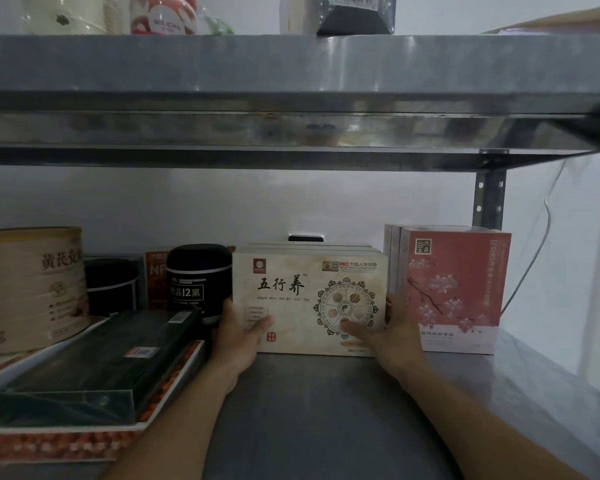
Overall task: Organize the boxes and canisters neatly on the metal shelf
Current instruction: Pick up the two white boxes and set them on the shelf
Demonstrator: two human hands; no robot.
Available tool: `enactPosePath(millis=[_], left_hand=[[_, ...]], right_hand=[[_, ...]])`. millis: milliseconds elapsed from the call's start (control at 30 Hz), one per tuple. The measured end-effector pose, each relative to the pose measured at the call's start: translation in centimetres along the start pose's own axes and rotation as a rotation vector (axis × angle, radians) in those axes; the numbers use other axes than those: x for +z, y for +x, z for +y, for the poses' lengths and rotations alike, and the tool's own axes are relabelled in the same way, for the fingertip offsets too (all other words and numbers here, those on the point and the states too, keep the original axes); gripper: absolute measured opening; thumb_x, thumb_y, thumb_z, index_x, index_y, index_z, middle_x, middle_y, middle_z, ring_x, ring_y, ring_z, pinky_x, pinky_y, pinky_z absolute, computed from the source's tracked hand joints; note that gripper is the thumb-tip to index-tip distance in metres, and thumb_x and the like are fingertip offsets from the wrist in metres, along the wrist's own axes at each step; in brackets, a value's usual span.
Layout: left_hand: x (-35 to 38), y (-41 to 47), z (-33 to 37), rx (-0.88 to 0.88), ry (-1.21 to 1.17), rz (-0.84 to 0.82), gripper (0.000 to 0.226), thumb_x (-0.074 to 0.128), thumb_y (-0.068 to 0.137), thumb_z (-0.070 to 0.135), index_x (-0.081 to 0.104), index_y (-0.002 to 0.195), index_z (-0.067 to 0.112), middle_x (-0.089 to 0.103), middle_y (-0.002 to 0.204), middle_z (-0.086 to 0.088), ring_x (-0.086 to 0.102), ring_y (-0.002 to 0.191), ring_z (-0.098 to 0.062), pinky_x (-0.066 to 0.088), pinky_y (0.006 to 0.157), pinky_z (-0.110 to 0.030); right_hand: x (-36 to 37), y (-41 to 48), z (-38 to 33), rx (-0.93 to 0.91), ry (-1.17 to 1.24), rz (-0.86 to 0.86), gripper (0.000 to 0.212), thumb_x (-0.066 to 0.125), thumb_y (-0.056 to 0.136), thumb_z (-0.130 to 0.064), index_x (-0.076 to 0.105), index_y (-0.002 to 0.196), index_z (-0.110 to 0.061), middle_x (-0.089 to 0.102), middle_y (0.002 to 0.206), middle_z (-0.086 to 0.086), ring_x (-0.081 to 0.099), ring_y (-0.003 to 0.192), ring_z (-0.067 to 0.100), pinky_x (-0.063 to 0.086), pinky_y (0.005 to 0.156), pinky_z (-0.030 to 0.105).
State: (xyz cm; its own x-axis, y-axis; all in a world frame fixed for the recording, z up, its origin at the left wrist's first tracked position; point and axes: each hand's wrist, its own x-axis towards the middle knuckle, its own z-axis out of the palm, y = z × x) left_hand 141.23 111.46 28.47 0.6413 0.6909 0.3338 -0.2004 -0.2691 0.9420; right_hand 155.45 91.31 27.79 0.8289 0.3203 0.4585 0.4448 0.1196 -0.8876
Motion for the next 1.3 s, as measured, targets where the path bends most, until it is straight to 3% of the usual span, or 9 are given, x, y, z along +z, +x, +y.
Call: enactPosePath(millis=[433, 733, 833, 933, 1033, 1200, 1300], left_hand=[[0.2, 0.0, 0.1, 0.003, -0.006, 0.014, 0.059, 0.071, 0.087, 0.01, 0.04, 0.136, 0.024, 0.058, 0.127, 0.004, 0.057, 0.116, -0.018, 0.051, 0.097, -0.044], [0.2, 0.3, -0.2, 0.01, -0.019, 0.021, 0.059, 0.07, 0.087, 0.01, 0.04, 0.135, 0.024, 0.057, 0.127, 0.004, 0.056, 0.115, -0.018, 0.052, 0.094, -0.04], [0.2, 0.4, -0.3, 0.011, -0.027, 0.027, 0.057, 0.071, 0.086, 0.01, 0.042, 0.132, 0.024, 0.058, 0.127, 0.003, 0.058, 0.114, -0.018, 0.053, 0.088, -0.036], [0.2, 0.4, -0.3, 0.013, -0.033, 0.024, 0.057, 0.071, 0.086, 0.009, 0.042, 0.133, 0.023, 0.058, 0.127, 0.003, 0.058, 0.114, -0.017, 0.051, 0.079, -0.027], [0.3, 0.3, -0.3, 0.019, -0.033, 0.024, 0.059, 0.071, 0.086, 0.009, 0.041, 0.136, 0.021, 0.057, 0.127, 0.002, 0.057, 0.112, -0.016, 0.047, 0.072, -0.02], [0.2, 0.0, 0.0, 0.012, -0.004, 0.03, 0.058, 0.07, 0.088, 0.01, 0.04, 0.136, 0.021, 0.055, 0.126, 0.005, 0.055, 0.108, -0.013, 0.045, 0.069, -0.019], [0.3, 0.0, 0.1, 0.011, 0.004, 0.034, 0.057, 0.07, 0.088, 0.011, 0.04, 0.136, 0.021, 0.055, 0.127, 0.004, 0.055, 0.11, -0.013, 0.047, 0.073, -0.021]], right_hand=[[0.0, -0.2, -0.3, -0.034, -0.08, -0.014, 0.065, 0.091, 0.067, -0.014, 0.054, 0.121, -0.018, 0.068, 0.114, 0.0, 0.07, 0.098, 0.025, 0.063, 0.064, 0.044], [0.0, -0.5, -0.7, -0.04, -0.161, 0.002, 0.064, 0.09, 0.069, -0.022, 0.052, 0.12, -0.024, 0.068, 0.113, -0.005, 0.068, 0.102, 0.022, 0.062, 0.076, 0.046], [0.1, -0.6, -1.0, -0.049, -0.186, -0.016, 0.063, 0.087, 0.074, -0.02, 0.048, 0.124, -0.023, 0.066, 0.115, -0.005, 0.066, 0.104, 0.019, 0.06, 0.083, 0.043], [0.1, -0.9, -1.5, -0.052, -0.203, -0.019, 0.062, 0.085, 0.076, -0.018, 0.046, 0.124, -0.022, 0.063, 0.113, -0.007, 0.065, 0.101, 0.015, 0.061, 0.08, 0.036], [0.1, -1.1, -1.6, -0.045, -0.208, -0.008, 0.063, 0.085, 0.076, -0.017, 0.048, 0.126, -0.019, 0.064, 0.113, -0.007, 0.066, 0.102, 0.016, 0.061, 0.081, 0.039], [0.1, -1.2, -1.6, -0.061, -0.267, -0.008, 0.068, 0.086, 0.075, -0.024, 0.046, 0.131, -0.019, 0.063, 0.118, -0.004, 0.065, 0.103, 0.016, 0.061, 0.081, 0.035], [0.1, -1.2, -1.8, -0.046, -0.326, 0.01, 0.07, 0.087, 0.073, -0.031, 0.047, 0.129, -0.021, 0.064, 0.12, -0.004, 0.064, 0.106, 0.018, 0.059, 0.086, 0.042]])
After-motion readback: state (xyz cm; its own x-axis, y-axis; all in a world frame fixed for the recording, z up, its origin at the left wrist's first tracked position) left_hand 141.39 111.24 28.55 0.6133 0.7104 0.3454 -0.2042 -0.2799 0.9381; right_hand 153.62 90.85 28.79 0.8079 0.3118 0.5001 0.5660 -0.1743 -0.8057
